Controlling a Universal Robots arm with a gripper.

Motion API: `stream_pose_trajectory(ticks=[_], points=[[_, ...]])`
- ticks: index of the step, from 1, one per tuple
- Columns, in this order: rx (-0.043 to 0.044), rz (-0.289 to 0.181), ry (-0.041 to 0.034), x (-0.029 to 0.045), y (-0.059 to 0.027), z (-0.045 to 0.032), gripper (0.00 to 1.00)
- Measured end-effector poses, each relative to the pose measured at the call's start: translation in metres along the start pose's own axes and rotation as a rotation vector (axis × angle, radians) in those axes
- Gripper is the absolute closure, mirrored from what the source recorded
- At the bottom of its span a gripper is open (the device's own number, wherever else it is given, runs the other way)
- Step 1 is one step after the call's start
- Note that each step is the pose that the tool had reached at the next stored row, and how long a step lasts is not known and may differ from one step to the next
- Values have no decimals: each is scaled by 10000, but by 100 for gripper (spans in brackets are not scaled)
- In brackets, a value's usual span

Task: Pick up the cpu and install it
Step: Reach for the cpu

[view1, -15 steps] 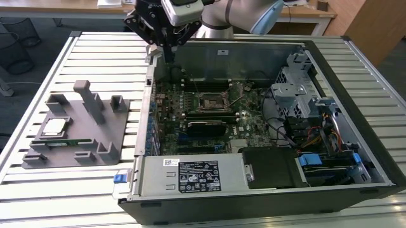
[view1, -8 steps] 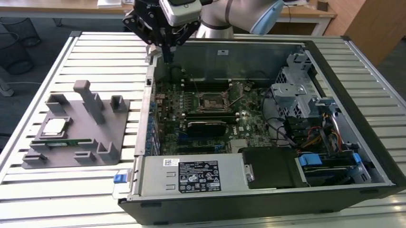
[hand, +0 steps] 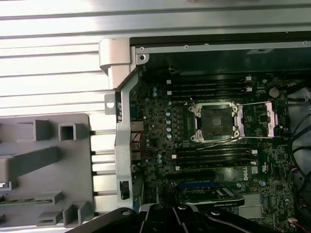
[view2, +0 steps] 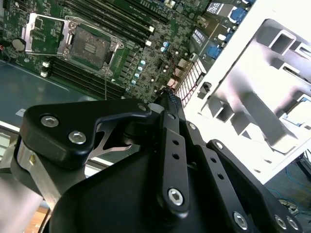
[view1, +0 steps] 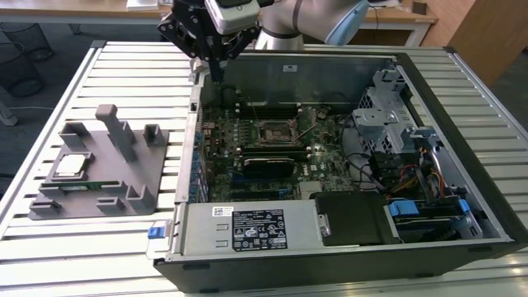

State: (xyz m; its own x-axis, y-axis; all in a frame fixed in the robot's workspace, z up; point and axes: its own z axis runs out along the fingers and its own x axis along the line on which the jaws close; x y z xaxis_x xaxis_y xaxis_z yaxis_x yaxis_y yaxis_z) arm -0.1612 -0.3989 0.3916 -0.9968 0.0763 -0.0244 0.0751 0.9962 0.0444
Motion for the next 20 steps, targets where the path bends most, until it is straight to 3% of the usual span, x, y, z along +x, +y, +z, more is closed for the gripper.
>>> stream_pose_trajectory(ticks=[20], points=[[0, 0, 0, 59, -5, 3, 89]])
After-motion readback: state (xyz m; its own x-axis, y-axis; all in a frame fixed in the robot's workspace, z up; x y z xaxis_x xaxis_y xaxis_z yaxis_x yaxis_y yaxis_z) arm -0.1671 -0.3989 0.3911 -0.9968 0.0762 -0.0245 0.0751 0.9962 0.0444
